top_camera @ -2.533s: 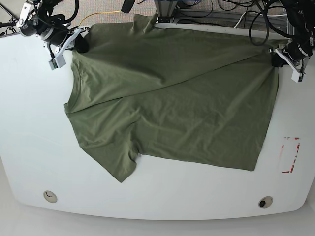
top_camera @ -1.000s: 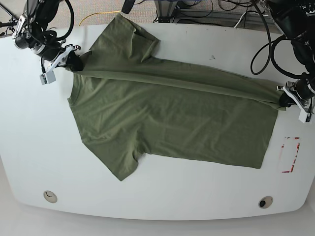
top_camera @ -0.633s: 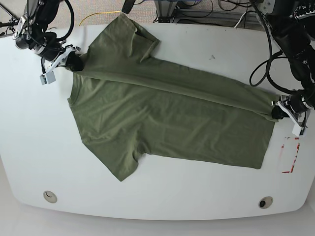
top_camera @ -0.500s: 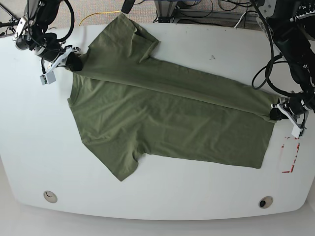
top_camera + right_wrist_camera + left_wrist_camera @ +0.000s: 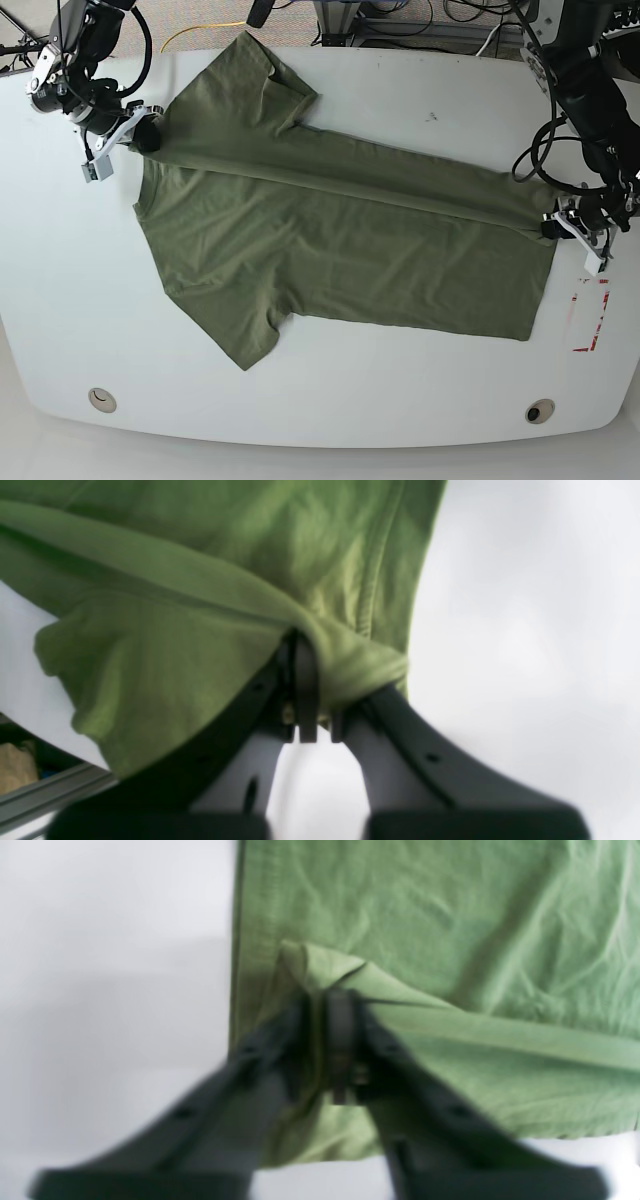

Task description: Fold the T-shirt properly

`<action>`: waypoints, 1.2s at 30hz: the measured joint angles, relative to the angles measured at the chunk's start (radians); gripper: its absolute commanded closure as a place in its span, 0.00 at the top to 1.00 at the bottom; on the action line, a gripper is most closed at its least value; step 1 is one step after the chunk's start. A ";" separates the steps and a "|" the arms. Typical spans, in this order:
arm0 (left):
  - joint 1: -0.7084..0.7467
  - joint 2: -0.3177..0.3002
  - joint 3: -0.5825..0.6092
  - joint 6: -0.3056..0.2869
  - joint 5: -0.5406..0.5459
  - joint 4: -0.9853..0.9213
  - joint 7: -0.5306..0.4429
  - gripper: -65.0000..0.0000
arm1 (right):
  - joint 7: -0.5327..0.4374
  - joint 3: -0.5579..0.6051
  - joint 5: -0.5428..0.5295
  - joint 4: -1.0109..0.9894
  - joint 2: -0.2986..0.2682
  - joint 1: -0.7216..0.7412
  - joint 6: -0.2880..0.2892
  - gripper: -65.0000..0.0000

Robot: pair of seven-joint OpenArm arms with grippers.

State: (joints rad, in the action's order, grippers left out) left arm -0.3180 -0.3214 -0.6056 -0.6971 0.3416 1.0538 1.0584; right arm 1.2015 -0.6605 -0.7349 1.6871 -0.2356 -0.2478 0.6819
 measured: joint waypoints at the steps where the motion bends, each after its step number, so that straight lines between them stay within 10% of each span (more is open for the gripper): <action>1: 0.002 -0.001 0.000 0.001 -0.005 -0.002 -0.005 0.44 | 0.000 0.000 0.001 0.000 0.000 0.002 -0.001 0.30; 8: -0.007 -0.005 0.066 0.000 -0.002 -0.002 -0.055 0.60 | 0.000 -0.024 -0.001 0.001 0.003 0.010 -0.002 0.73; 25: 0.115 -0.034 0.063 0.000 -0.002 0.226 -0.049 0.60 | 0.012 -0.133 -0.327 0.038 0.032 -0.229 0.000 0.73; 36: 0.231 -0.031 0.061 0.000 0.000 0.385 -0.052 0.60 | 0.010 -0.032 -0.304 0.033 0.078 -0.269 -0.001 0.73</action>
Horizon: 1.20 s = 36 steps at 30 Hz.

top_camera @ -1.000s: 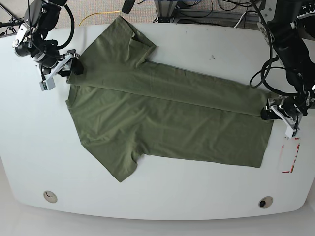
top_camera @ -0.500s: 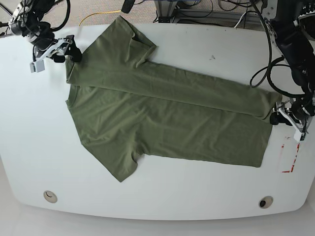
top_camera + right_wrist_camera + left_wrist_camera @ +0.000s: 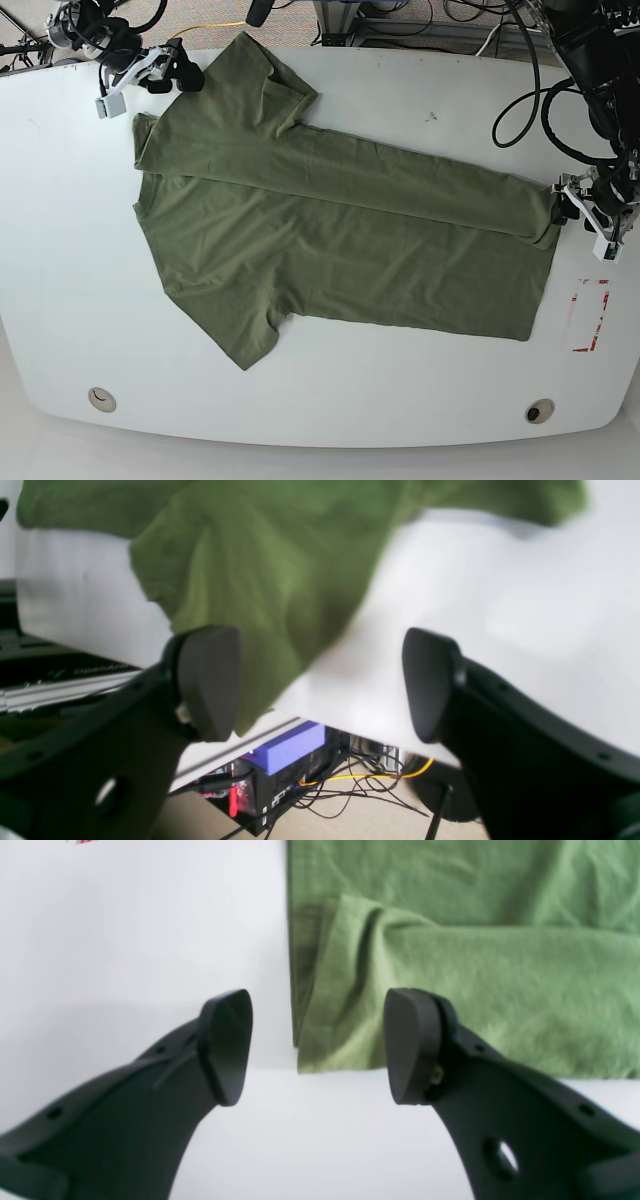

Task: Fold the T-shirt properly
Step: 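Regrasp the shirt's shoulder edge with the right gripper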

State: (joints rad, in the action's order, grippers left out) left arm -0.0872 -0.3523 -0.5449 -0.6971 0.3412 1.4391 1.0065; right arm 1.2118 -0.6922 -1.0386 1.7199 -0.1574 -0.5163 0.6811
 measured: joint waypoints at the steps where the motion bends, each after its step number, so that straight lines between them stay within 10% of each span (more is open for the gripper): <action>1: 0.007 -0.001 0.000 0.000 0.002 0.007 0.000 0.60 | -0.002 0.007 0.000 -0.006 0.002 0.003 0.000 0.73; 17: 0.032 -0.003 0.002 0.000 0.002 0.039 -0.002 0.60 | -0.055 0.158 -0.055 -0.083 0.016 0.026 0.008 0.71; 25: 0.032 -0.003 0.002 0.000 0.002 0.039 -0.002 0.60 | -0.025 0.162 -0.010 -0.090 0.014 0.037 0.000 0.01; 36: 0.032 -0.003 0.002 0.000 -0.001 0.039 -0.002 0.60 | -0.004 0.161 0.010 0.044 0.013 0.069 0.000 0.00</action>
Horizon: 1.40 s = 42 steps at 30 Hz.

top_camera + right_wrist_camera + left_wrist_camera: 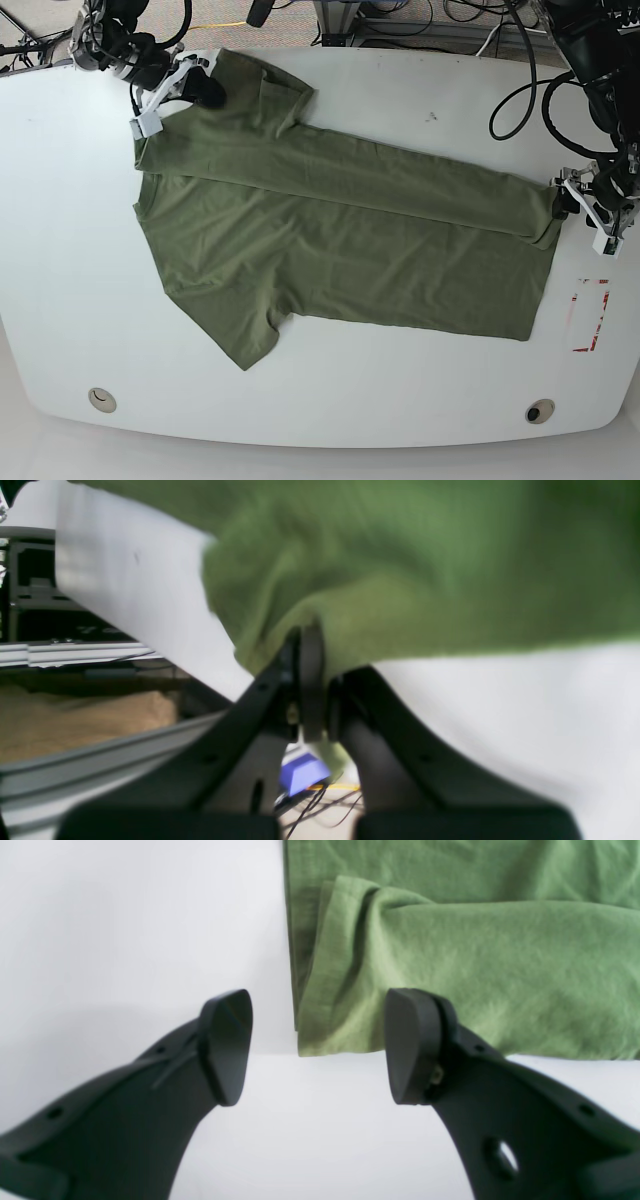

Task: Fold the T-shirt properly
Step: 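Regrasp the shirt's shoulder edge with the right gripper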

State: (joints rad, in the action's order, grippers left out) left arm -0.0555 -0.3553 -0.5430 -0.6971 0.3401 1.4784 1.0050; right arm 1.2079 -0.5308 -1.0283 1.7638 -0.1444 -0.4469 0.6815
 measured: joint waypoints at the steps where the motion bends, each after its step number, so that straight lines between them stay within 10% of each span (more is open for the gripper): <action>1: 0.000 0.000 0.000 0.000 0.000 0.000 0.000 0.60 | 0.000 0.000 -0.005 0.019 0.000 0.007 0.003 0.00; 31: 0.036 0.000 0.002 0.000 -0.003 -0.001 0.000 0.60 | 0.018 0.007 -0.023 -0.288 -0.136 0.447 0.008 0.00; 42: 0.036 0.000 0.003 0.000 -0.003 -0.001 0.000 0.60 | 0.026 0.006 0.240 -0.291 -0.193 0.507 0.007 0.50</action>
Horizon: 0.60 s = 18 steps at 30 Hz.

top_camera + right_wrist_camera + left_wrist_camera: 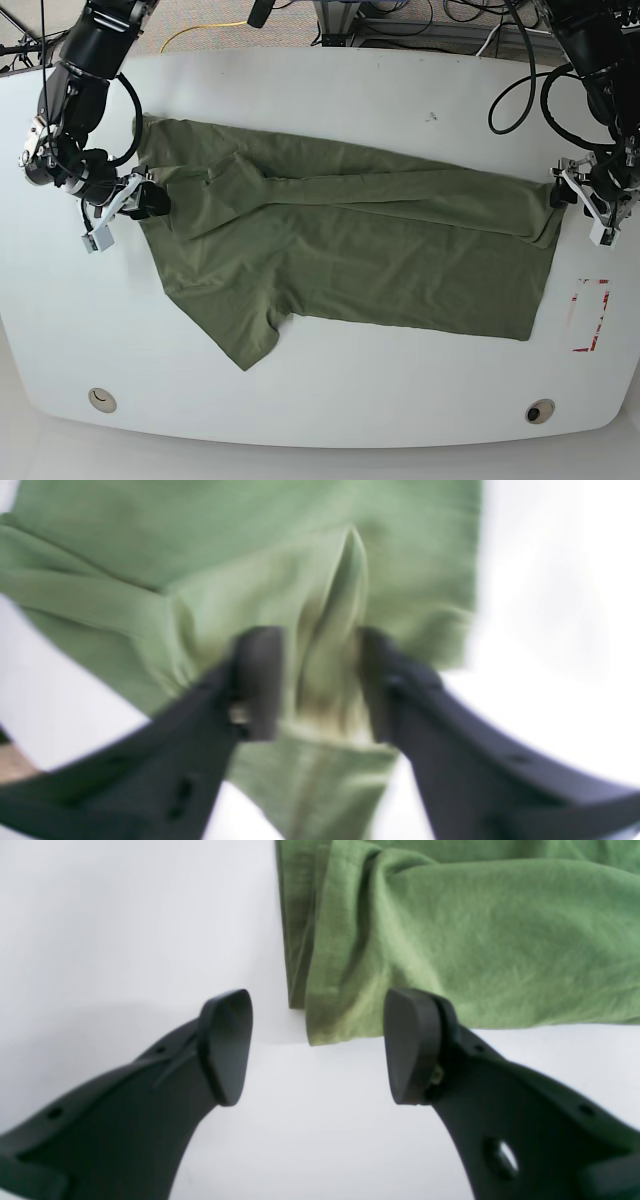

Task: Fold the T-shirt properly
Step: 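Regrasp the shirt's shoulder edge with the right gripper, then pull the shirt edge with both grippers toward the table's back edge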

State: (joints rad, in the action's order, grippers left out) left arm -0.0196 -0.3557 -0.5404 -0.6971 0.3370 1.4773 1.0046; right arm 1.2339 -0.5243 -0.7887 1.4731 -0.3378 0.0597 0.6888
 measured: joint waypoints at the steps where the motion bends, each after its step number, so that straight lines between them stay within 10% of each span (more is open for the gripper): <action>1: 0.000 0.000 0.000 0.000 0.000 0.000 0.000 0.60 | 0.000 0.000 0.016 0.000 -0.007 0.005 0.000 0.53; 18: -0.002 0.001 -0.001 0.000 0.000 0.000 0.000 0.60 | -0.018 -0.128 -0.053 0.019 -0.042 -0.206 0.000 0.55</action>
State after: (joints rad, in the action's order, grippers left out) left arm -0.0219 -0.3550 -0.5415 -0.6968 0.3367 1.4773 1.0046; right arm 1.2163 -0.6525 -0.8421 1.4925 -0.3794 -0.1463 0.6891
